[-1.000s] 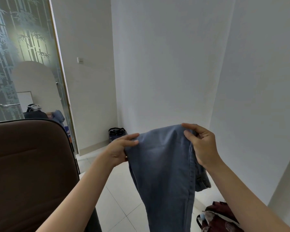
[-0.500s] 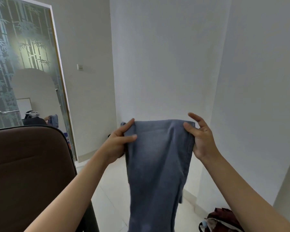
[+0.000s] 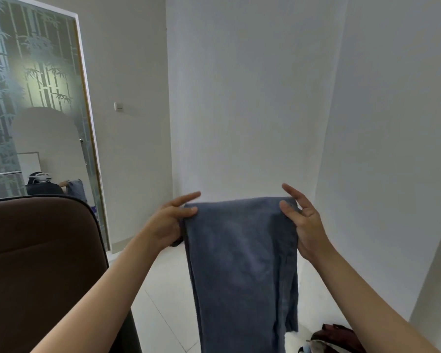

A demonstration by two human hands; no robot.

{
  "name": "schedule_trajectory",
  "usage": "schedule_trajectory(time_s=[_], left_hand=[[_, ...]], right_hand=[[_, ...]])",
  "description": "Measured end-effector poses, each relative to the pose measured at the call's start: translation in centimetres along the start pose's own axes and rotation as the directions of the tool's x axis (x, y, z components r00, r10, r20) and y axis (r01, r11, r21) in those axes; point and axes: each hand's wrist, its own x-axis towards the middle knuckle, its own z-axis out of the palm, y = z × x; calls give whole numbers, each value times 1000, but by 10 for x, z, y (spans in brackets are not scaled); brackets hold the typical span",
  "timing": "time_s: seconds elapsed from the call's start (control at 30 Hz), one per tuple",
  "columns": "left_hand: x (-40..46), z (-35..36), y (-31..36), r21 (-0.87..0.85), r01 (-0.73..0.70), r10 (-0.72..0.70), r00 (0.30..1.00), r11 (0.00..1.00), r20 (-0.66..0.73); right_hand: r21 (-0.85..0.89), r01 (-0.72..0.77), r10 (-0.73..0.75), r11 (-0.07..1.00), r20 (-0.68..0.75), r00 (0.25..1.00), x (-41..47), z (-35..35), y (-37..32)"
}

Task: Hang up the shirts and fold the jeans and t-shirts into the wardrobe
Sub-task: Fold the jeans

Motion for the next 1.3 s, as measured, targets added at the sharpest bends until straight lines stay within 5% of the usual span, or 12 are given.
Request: schedule_trajectory(time_s=[0.07, 0.13, 0.23, 0.33, 0.47, 0.57, 0.67, 0.8, 1.0, 1.1, 1.2, 1.3], left_hand=[[3, 4, -1, -116, -74, 72, 997, 990, -27], [4, 6, -9, -113, -80, 86, 995, 990, 49], [0, 4, -5, 150, 27, -45, 992, 988, 120], [2, 6, 6, 288, 51, -66, 997, 956, 41], [6, 15, -10, -18, -53, 53, 998, 998, -26], [3, 16, -25, -203, -80, 106, 987, 976, 117], [5, 20, -27, -79, -92, 101, 987, 993, 124], [10, 27, -29, 15, -135, 134, 991, 991, 23], [18, 34, -25, 7, -178, 178, 981, 984, -76], [25, 40, -28, -135, -169, 150, 979, 976, -141], [27, 37, -37, -158, -141, 133, 989, 977, -64], [23, 32, -37, -80, -75, 80, 994, 994, 74]], right_hand=[[-258, 82, -59, 962, 98, 993, -4, -3, 0], [-332, 93, -64, 939, 97, 993, -3, -7, -3], [-170, -1, -11, 985, -68, 998, -1, -14, -4], [-62, -31, 21, 998, -145, 989, -1, -17, -2], [-80, 27, -41, 996, -190, 981, 0, -17, -10], [67, 15, -4, 998, -156, 988, -3, -22, -12], [68, 19, -20, 998, 6, 1000, -11, -26, -4], [-250, 124, -117, 960, 43, 992, -15, -33, 8], [11, 81, -77, 997, -214, 974, -6, -43, 4], [-279, 104, -134, 955, -91, 987, -13, -42, 19], [-500, 165, -181, 850, 18, 983, -16, -43, 21], [-363, 124, -192, 924, -160, 968, -9, -35, 14]])
